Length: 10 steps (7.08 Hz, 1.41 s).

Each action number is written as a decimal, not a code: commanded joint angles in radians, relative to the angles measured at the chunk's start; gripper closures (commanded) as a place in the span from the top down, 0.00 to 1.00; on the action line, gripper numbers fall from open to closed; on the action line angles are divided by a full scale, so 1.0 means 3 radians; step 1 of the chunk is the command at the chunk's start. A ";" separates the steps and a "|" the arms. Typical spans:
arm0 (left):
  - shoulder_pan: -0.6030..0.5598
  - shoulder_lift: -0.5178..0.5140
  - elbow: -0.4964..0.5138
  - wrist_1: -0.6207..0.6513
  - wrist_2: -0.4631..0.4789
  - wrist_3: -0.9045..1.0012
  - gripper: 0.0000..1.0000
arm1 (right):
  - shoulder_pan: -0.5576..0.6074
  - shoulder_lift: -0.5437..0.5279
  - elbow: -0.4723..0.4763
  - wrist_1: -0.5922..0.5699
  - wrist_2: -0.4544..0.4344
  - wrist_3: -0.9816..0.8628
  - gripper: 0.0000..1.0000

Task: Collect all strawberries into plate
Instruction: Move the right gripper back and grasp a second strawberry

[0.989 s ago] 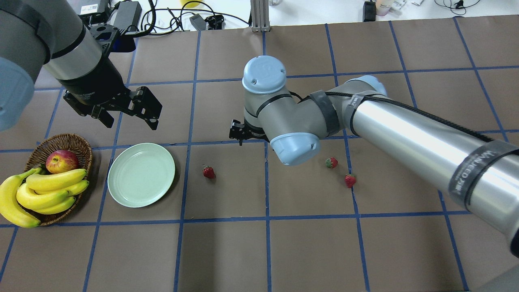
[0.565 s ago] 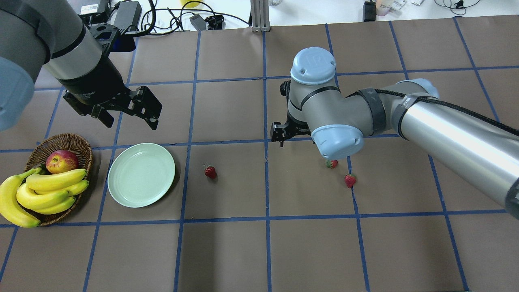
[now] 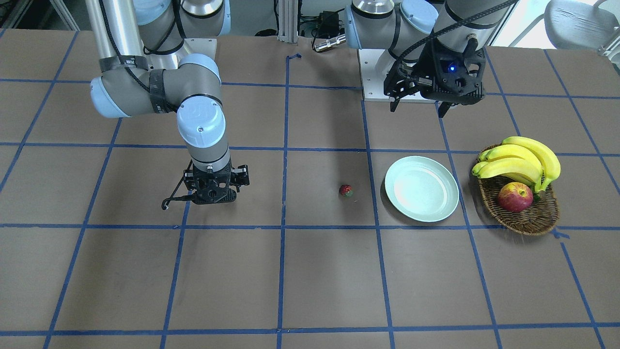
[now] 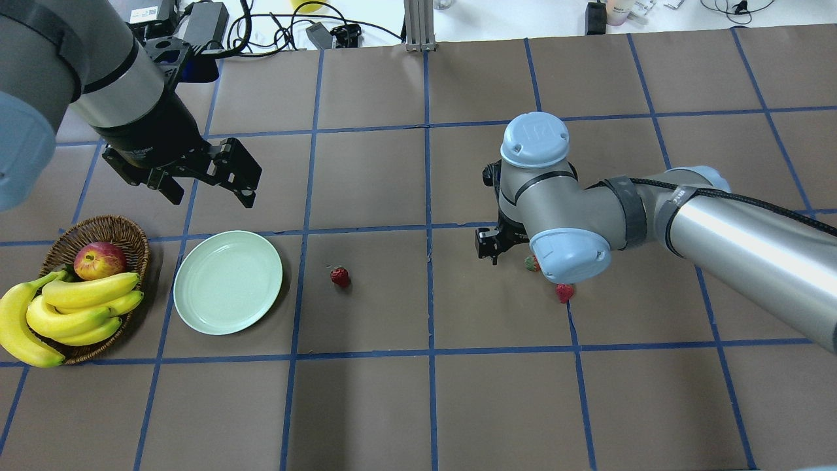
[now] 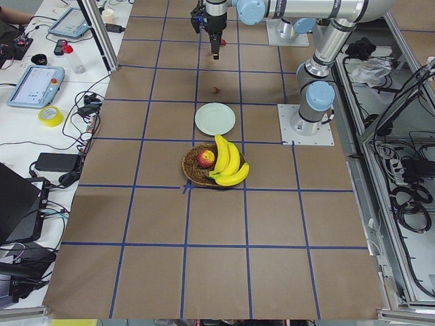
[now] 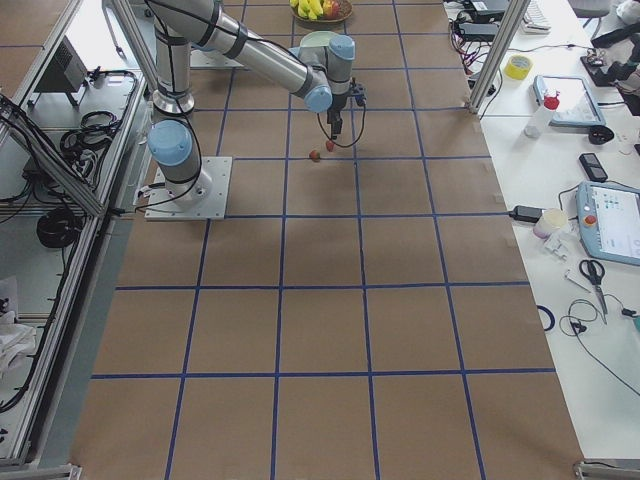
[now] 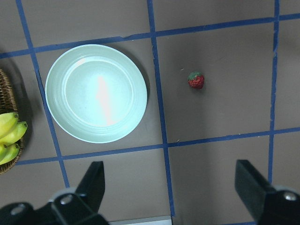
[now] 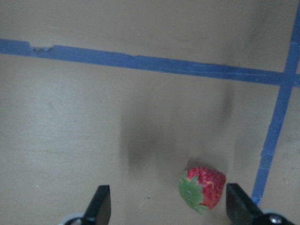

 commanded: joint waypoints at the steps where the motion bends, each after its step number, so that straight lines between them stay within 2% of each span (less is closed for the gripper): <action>1: -0.0002 0.0004 0.0002 0.0005 0.0000 0.0005 1.00 | -0.0117 0.0016 0.0133 -0.0131 0.0045 0.0183 0.87; 2: -0.0002 0.0004 0.0007 0.0005 0.0000 0.0000 1.00 | -0.0122 0.0052 0.0133 -0.0136 0.0207 0.0504 0.87; 3: -0.0002 0.0004 0.0017 0.0005 0.0000 0.0000 1.00 | -0.0127 0.0052 0.0128 -0.0137 0.0224 0.0568 0.84; 4: -0.0002 0.0014 0.0002 0.0000 0.0005 0.0000 1.00 | -0.0127 0.0052 0.0128 -0.0137 0.0194 0.0568 0.75; 6: -0.0002 0.0004 -0.0003 0.0005 0.0000 0.0000 1.00 | -0.0127 0.0052 0.0123 -0.0137 0.0158 0.0573 0.39; 8: 0.0003 -0.0046 -0.0008 -0.0005 -0.0046 0.0000 1.00 | -0.0127 0.0052 0.0113 -0.0137 0.0158 0.0573 0.18; 9: 0.0003 -0.0042 -0.0003 0.0005 -0.0041 -0.0005 1.00 | -0.0127 0.0047 0.0077 -0.0131 0.0158 0.0599 0.11; 10: 0.0003 -0.0062 -0.0008 0.0016 -0.0041 -0.0041 1.00 | -0.0087 0.0007 0.0011 -0.0116 0.0219 0.0938 0.10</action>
